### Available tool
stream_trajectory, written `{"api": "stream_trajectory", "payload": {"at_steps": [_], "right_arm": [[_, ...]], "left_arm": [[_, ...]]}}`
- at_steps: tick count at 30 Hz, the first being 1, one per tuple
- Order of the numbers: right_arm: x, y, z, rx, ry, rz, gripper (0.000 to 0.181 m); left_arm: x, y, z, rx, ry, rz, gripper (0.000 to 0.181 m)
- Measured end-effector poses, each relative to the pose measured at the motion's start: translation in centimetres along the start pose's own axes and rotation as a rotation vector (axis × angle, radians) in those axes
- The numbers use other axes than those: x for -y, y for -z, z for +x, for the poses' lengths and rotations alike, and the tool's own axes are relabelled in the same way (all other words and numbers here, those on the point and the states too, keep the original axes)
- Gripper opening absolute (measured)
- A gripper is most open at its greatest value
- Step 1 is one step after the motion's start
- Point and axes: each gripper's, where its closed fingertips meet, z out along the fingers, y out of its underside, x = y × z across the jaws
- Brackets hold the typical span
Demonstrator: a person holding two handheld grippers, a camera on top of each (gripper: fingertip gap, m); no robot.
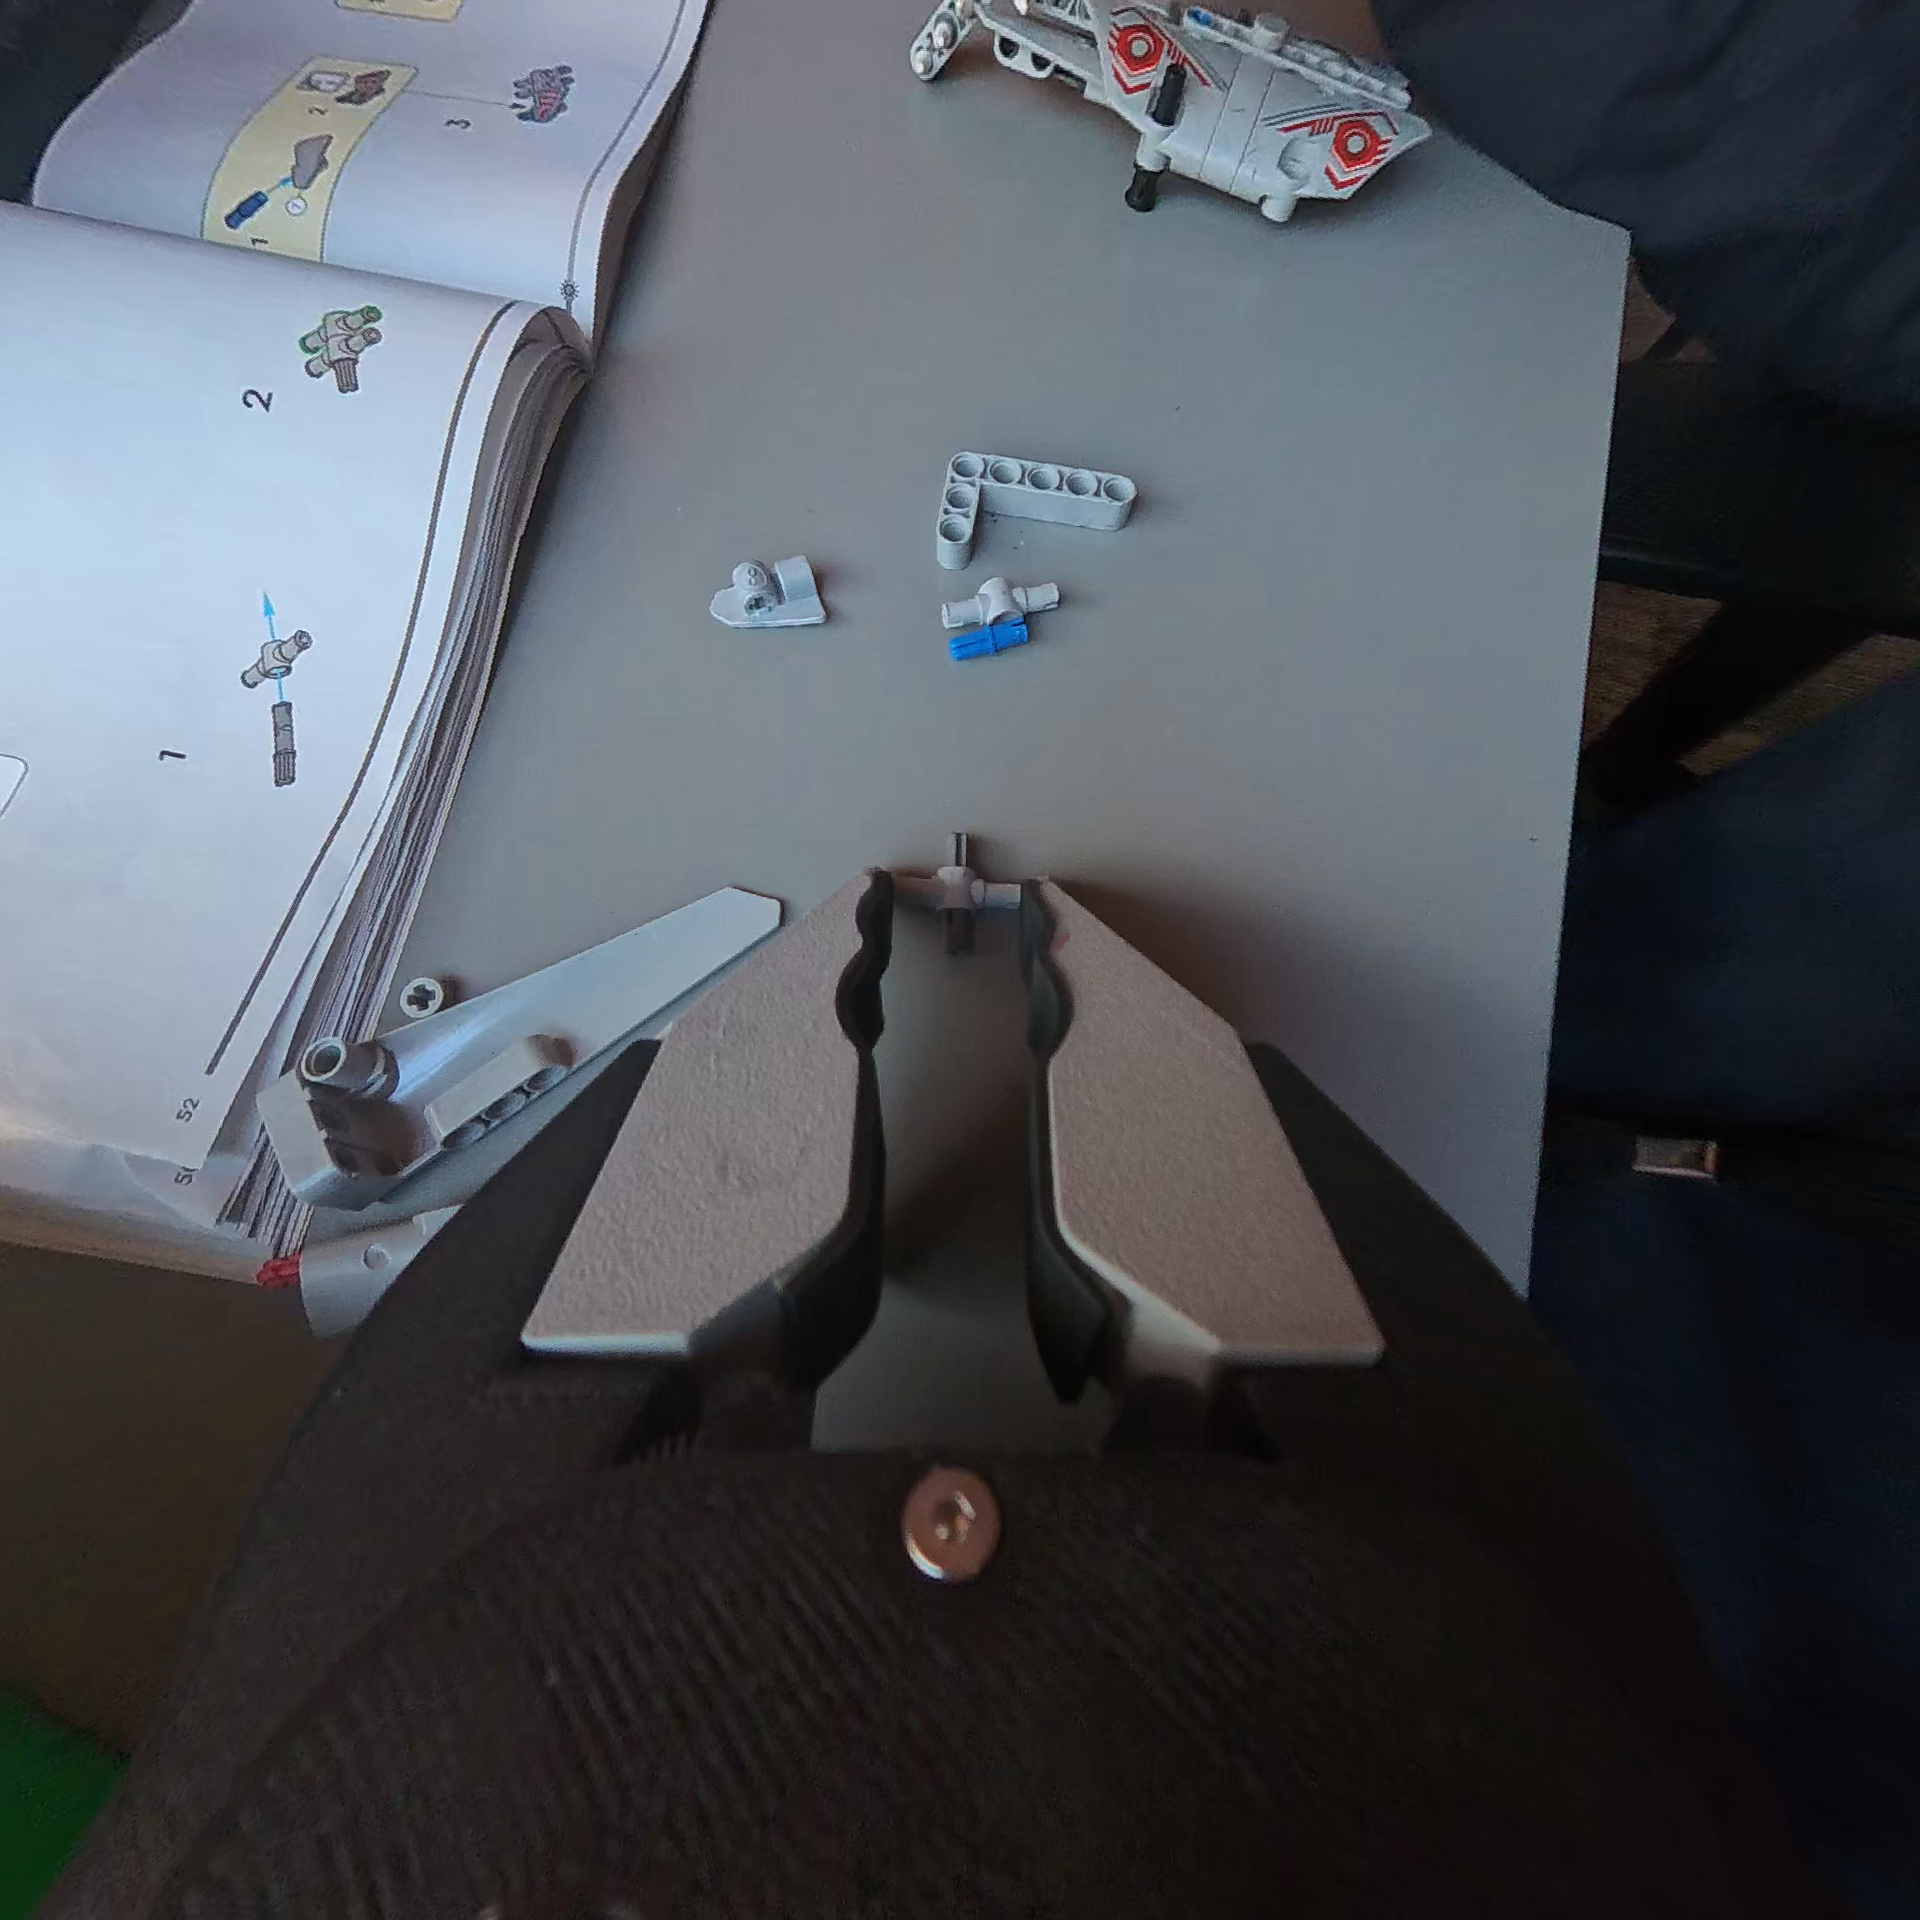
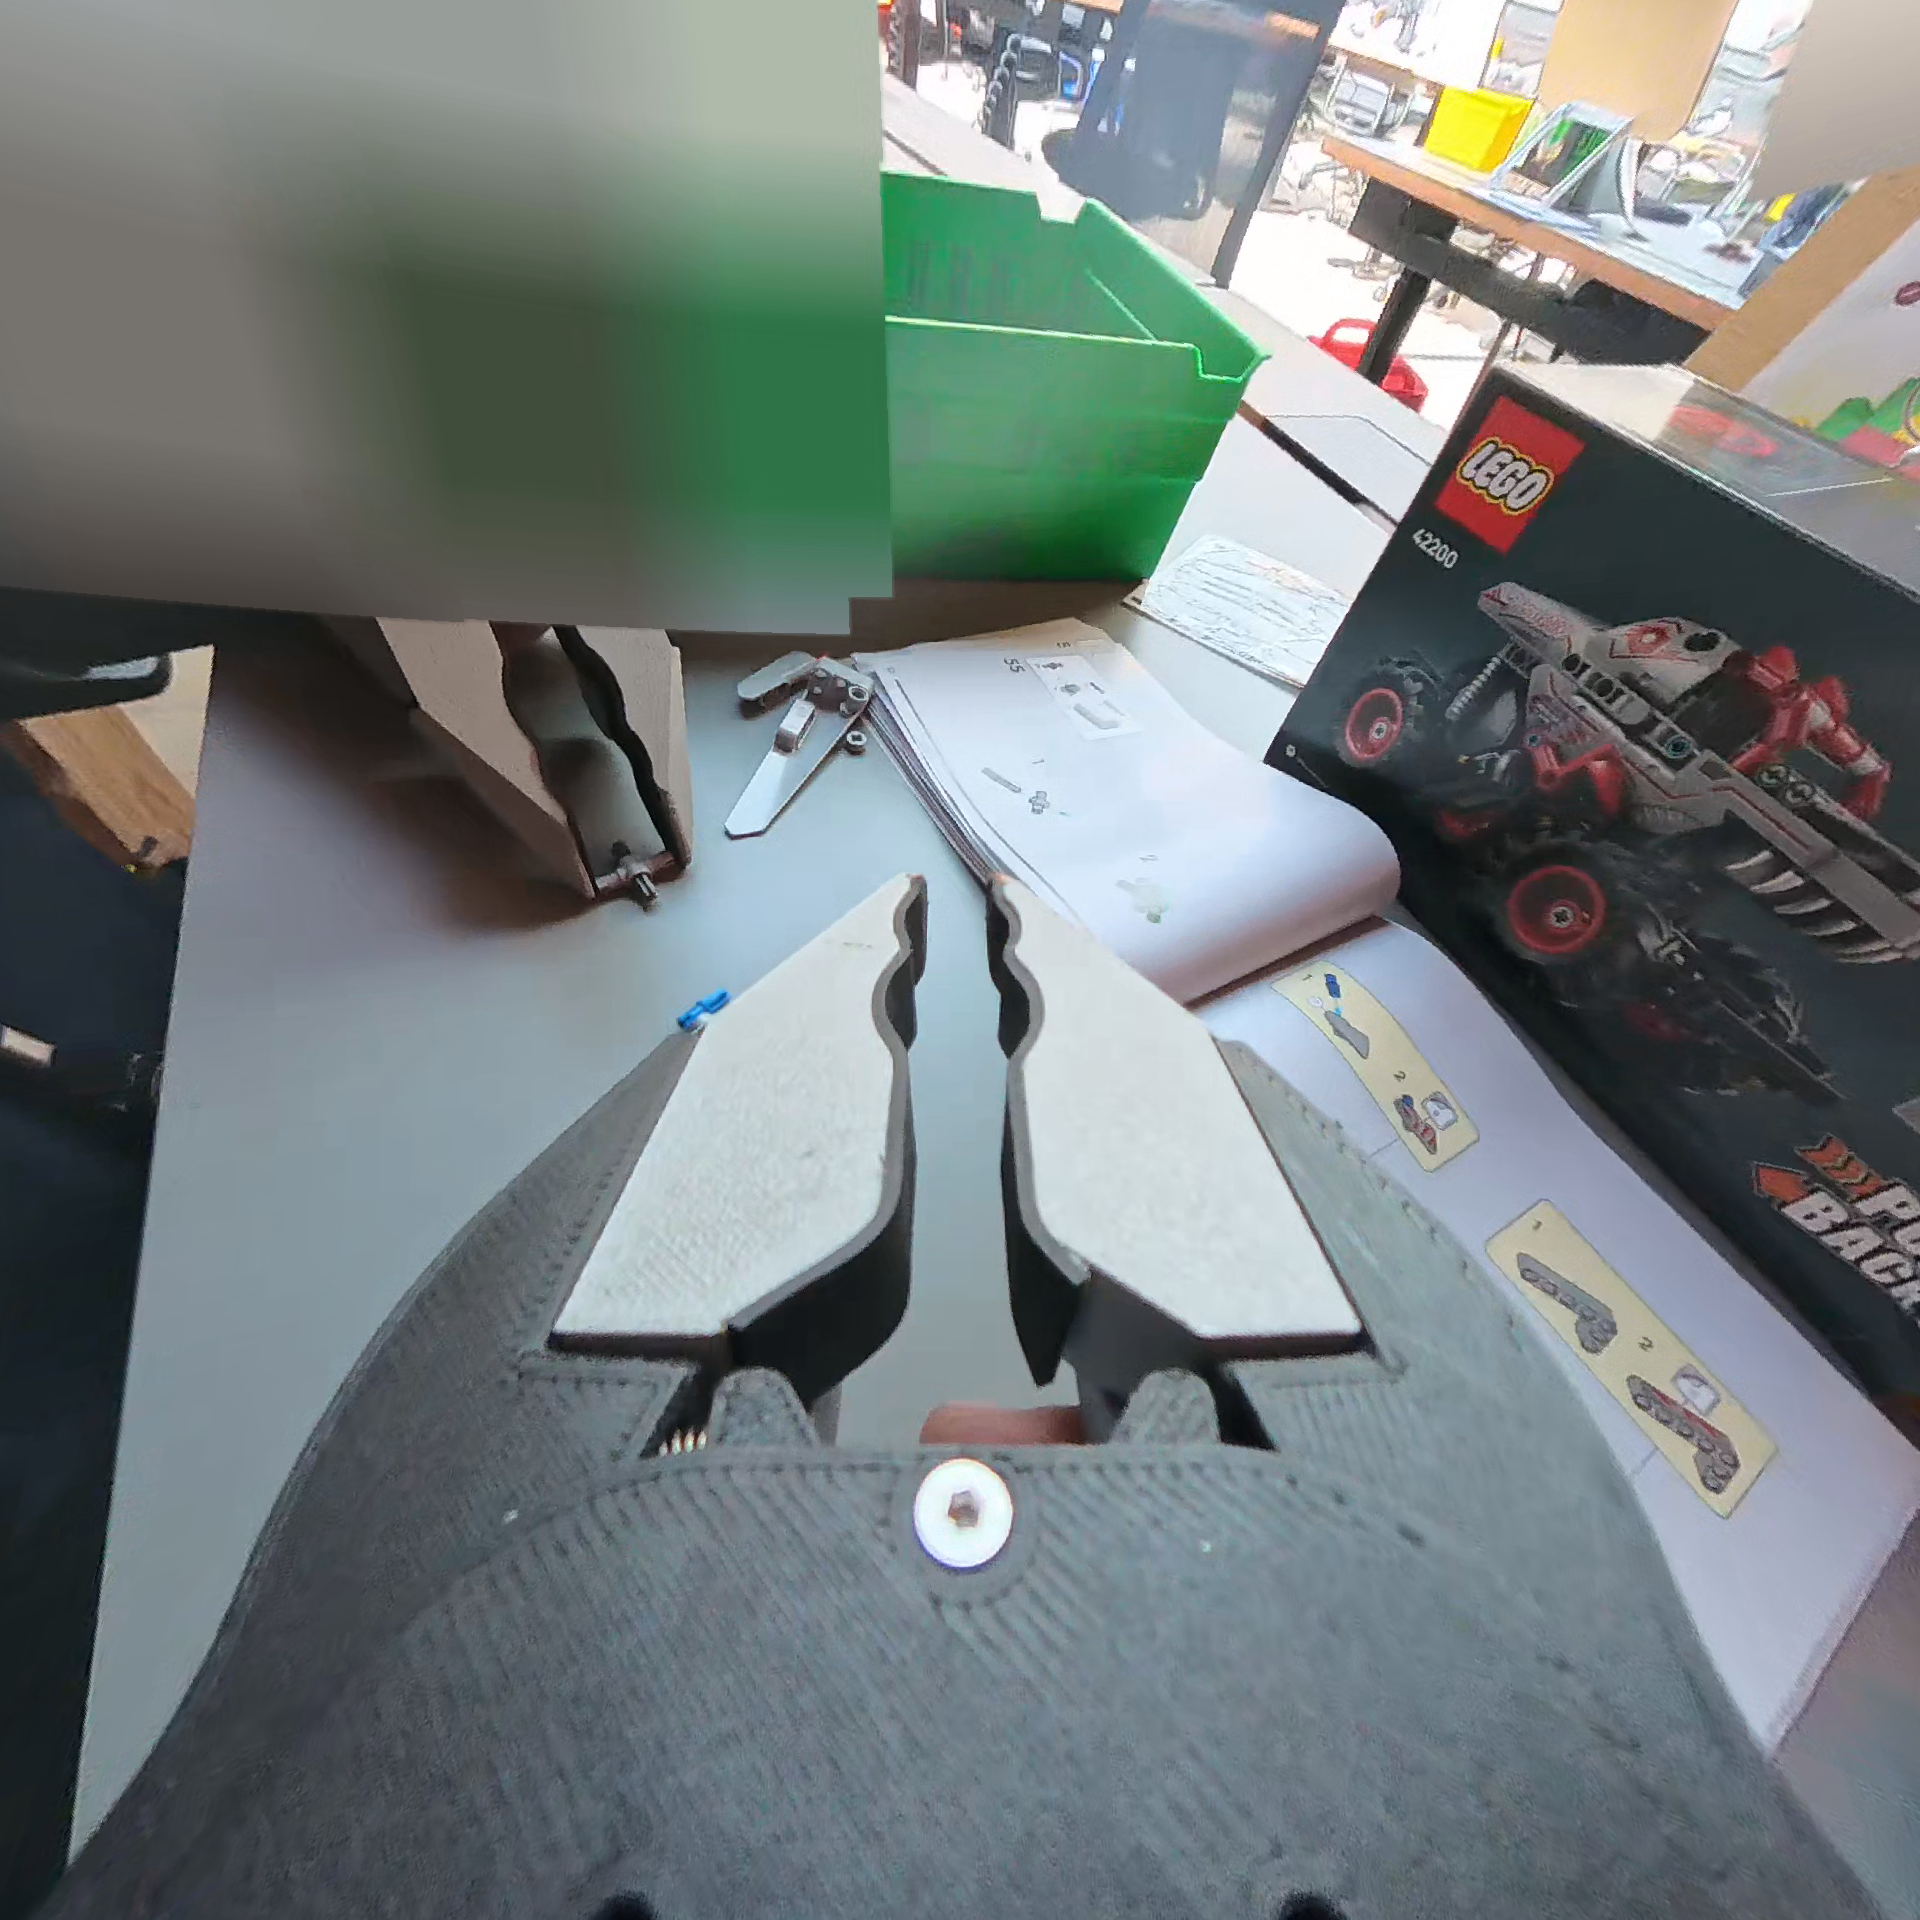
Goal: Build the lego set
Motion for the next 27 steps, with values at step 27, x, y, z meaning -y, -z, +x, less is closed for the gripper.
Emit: {"api": "stream_trajectory", "payload": {"at_steps": [27], "right_arm": [[-1.4,-1.0,-5.0,0.178,0.117,-0.107,0.009]], "left_arm": [[0.2,-0.2,0.0,-0.007,0.004,0.002,0.023]]}}
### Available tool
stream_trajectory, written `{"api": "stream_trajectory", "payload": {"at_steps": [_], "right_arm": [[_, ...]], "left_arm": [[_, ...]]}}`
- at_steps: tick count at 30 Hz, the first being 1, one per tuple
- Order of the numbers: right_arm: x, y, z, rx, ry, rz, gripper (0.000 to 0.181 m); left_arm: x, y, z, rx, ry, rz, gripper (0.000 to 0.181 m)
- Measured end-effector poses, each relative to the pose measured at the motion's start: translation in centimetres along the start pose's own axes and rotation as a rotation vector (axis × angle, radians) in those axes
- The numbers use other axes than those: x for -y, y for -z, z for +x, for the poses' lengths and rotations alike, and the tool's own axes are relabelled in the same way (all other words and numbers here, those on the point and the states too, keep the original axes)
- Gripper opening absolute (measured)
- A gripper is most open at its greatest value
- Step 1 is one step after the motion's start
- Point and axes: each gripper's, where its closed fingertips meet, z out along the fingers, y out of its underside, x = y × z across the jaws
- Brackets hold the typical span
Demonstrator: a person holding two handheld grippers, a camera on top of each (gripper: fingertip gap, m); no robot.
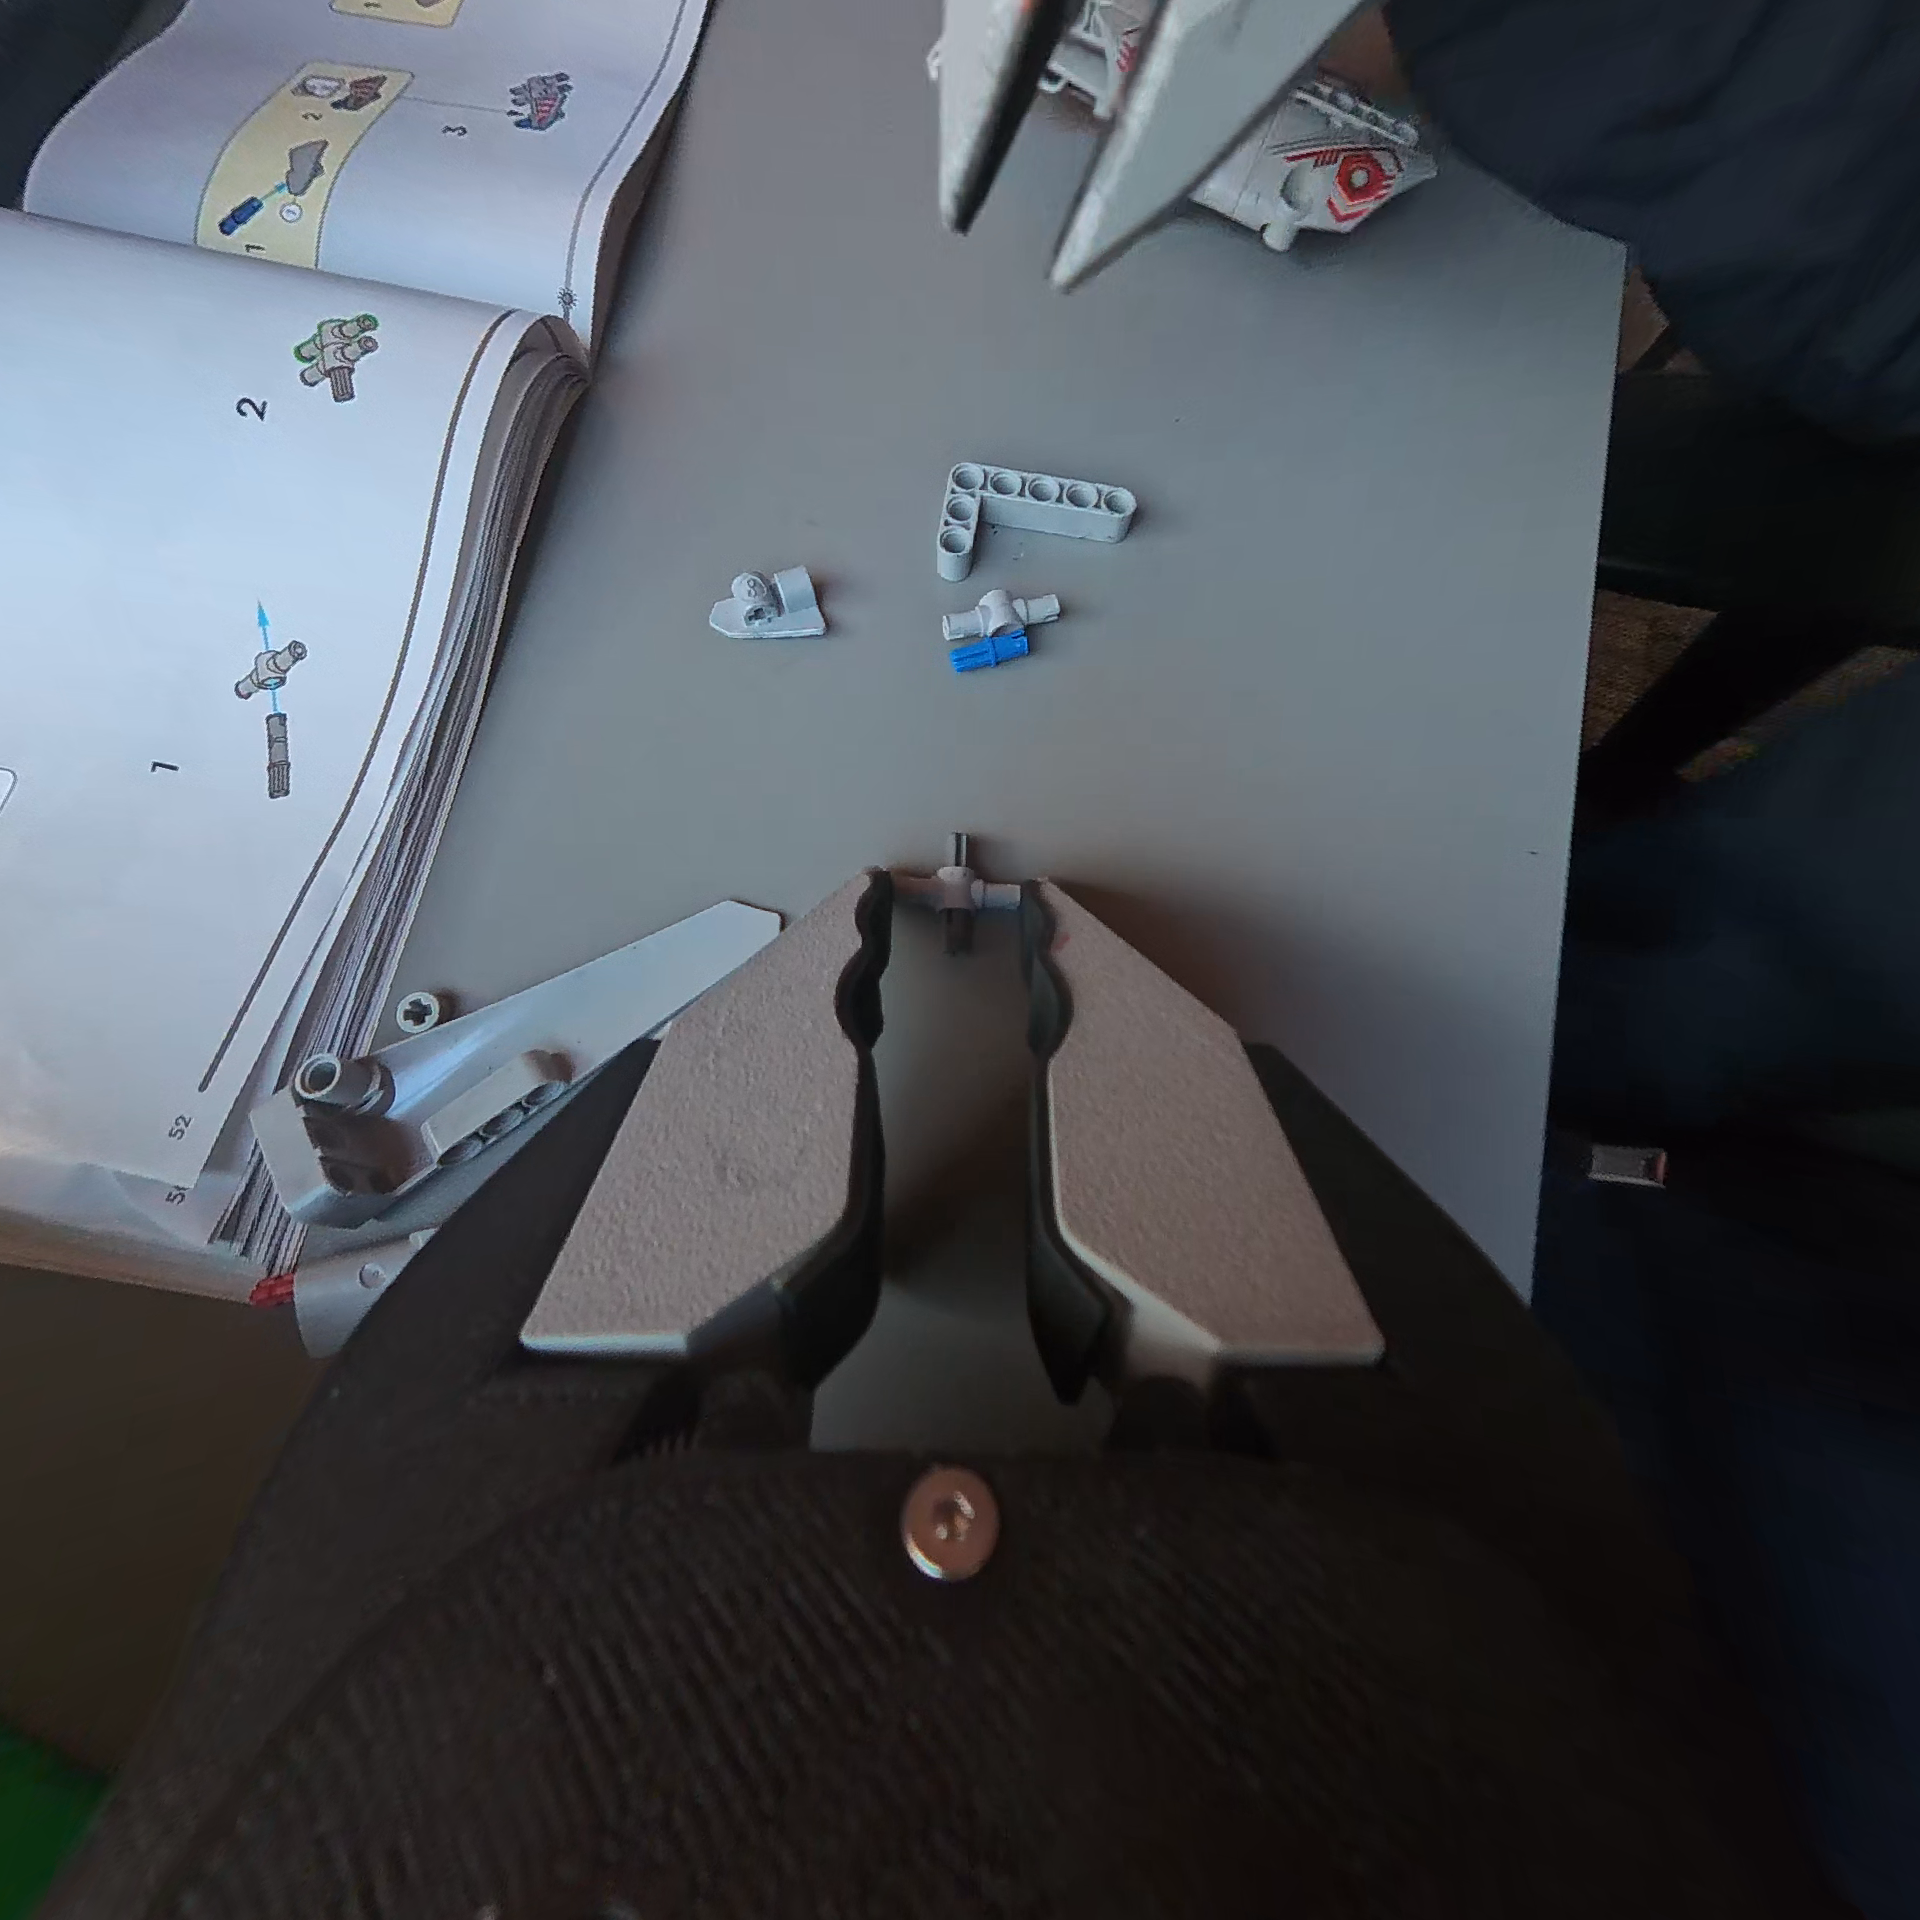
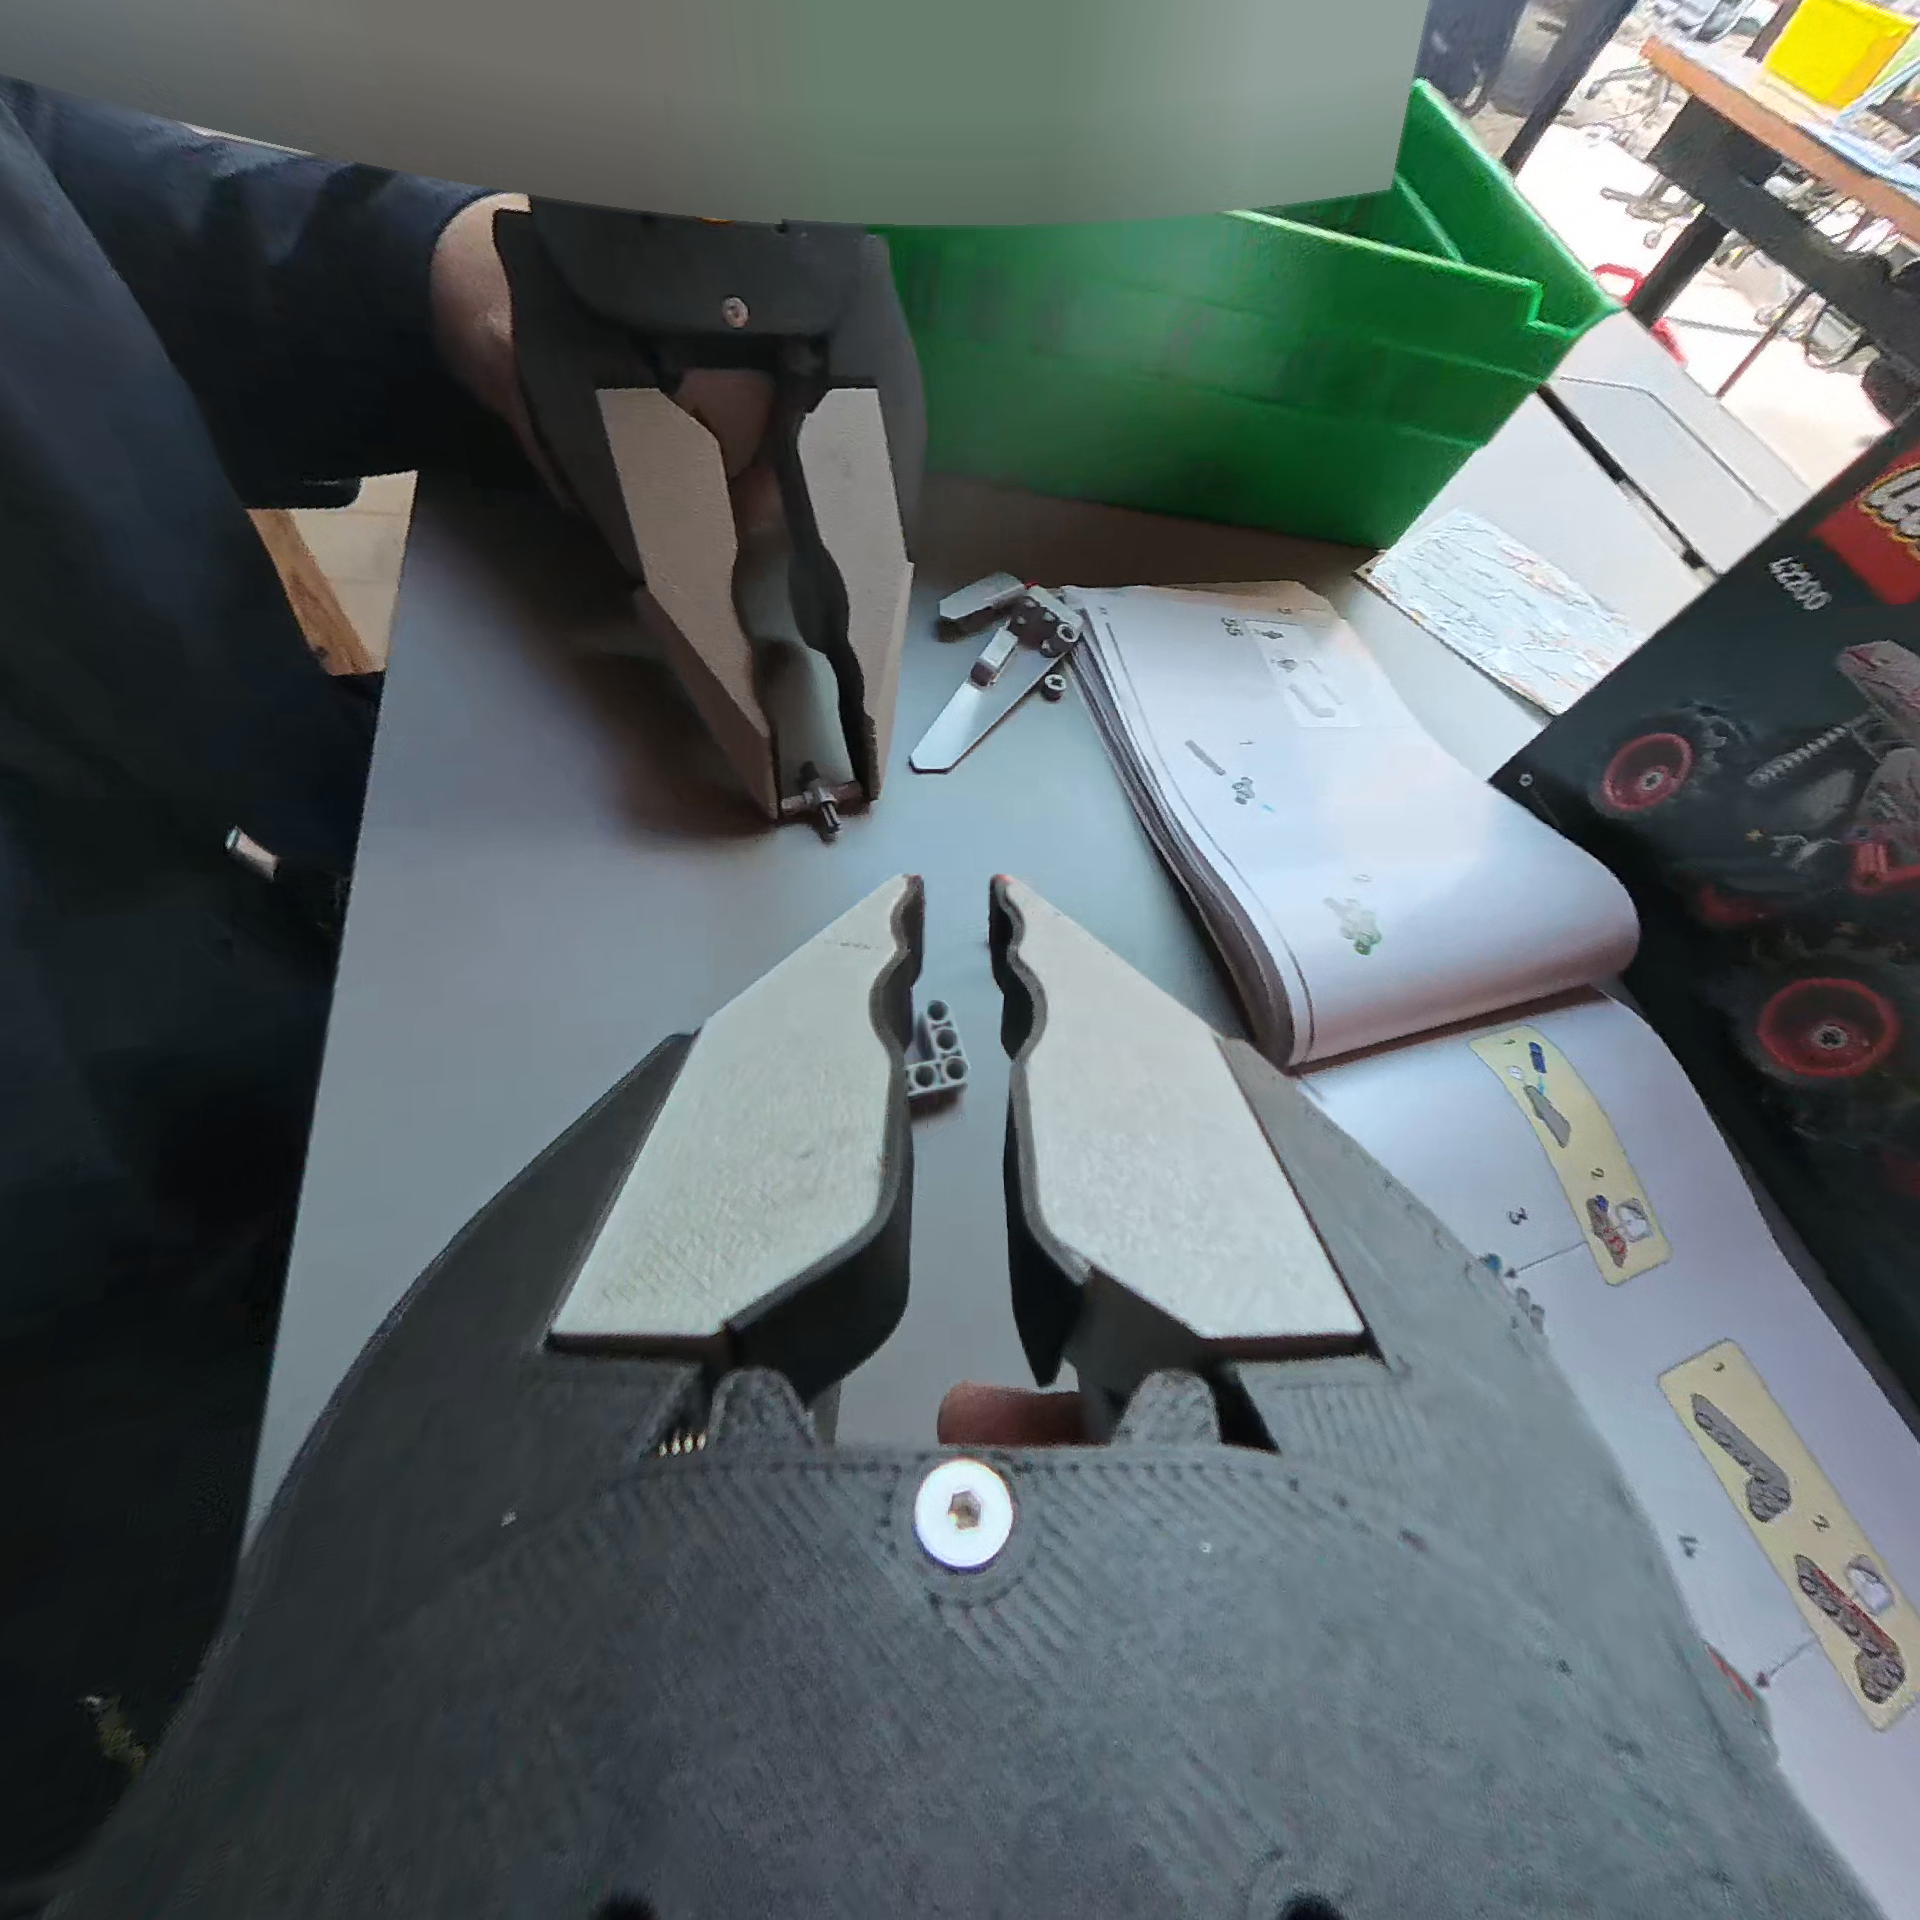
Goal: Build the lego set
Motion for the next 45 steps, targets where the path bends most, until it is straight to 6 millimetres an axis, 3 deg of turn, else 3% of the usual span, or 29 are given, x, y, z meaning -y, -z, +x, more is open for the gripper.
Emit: {"api": "stream_trajectory", "payload": {"at_steps": [8,13,17,22,36,45], "right_arm": [[-3.4,0.1,-1.1,-0.005,0.003,-0.236,0.014],[-3.7,0.1,-1.6,-0.001,0.004,-0.314,0.013],[-3.4,-1.5,-2.5,0.049,0.039,-0.339,0.013],[-4.3,-2.9,-2.2,0.048,0.05,-0.403,0.013],[-5.2,-3.1,-1.9,0.015,0.037,-0.43,0.0],[-4.6,-2.9,-2.0,0.013,0.015,-0.394,0.0]], "left_arm": [[0.0,0.0,0.0,0.011,-0.009,0.0,0.023],[0.0,0.0,0.0,0.013,-0.012,0.0,0.023],[0.0,0.0,0.0,0.015,-0.014,0.0,0.022],[0.0,0.0,0.0,0.017,-0.016,0.0,0.022],[0.0,0.0,0.0,0.02,-0.019,0.0,0.022],[0.0,0.0,0.0,0.02,-0.018,0.0,0.022]]}}
